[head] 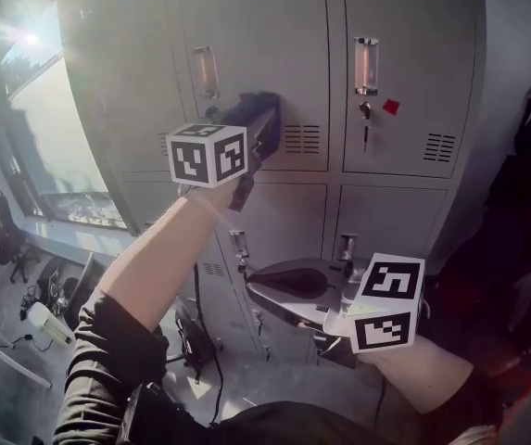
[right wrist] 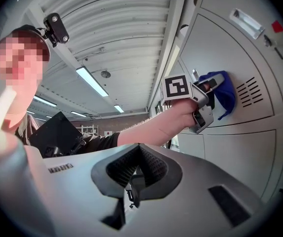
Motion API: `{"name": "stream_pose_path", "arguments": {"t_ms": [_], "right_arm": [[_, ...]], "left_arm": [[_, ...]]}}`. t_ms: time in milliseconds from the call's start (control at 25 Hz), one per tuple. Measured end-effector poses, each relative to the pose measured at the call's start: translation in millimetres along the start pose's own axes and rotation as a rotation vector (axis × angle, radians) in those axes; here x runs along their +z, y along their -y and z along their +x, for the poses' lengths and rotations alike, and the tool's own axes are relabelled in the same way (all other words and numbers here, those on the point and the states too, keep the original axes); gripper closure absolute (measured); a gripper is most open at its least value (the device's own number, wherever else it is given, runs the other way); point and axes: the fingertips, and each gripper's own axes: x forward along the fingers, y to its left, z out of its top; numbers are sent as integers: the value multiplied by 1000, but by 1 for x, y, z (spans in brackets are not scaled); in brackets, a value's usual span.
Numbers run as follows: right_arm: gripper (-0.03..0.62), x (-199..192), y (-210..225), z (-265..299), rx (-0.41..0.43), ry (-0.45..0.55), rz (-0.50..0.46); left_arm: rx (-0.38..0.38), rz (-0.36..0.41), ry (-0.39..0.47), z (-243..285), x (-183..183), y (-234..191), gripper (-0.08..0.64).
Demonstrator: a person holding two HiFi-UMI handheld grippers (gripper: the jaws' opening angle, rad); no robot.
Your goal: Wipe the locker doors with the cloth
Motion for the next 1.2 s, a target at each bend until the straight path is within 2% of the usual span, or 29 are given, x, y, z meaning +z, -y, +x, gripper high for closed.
{"name": "stream_pose_path", "arguments": {"t_ms": [320,520,640,760,1040,1200], "right_arm": [[595,-8,9,-29,-102,1,19],[595,-9,7,-32,-124,-10,20],[595,-10,3,-29,-122,-14,23],[595,-14,-1,-17,-109,-27,29],[595,-19,-4,28,-57,-62,39],[595,-23,-4,42,-56,-72,52]], "left_arm": [[-139,-25,25,42,3,62,456],[-160,-45,4,37,-10,68,456],[-157,-22,-19,18,-21,62,456],[-133,-5,-23,-10,-28,45,456],[-1,26,-33,-65,-45,-32,456],[62,-17,-30,-80,-54,-70,456]]}}
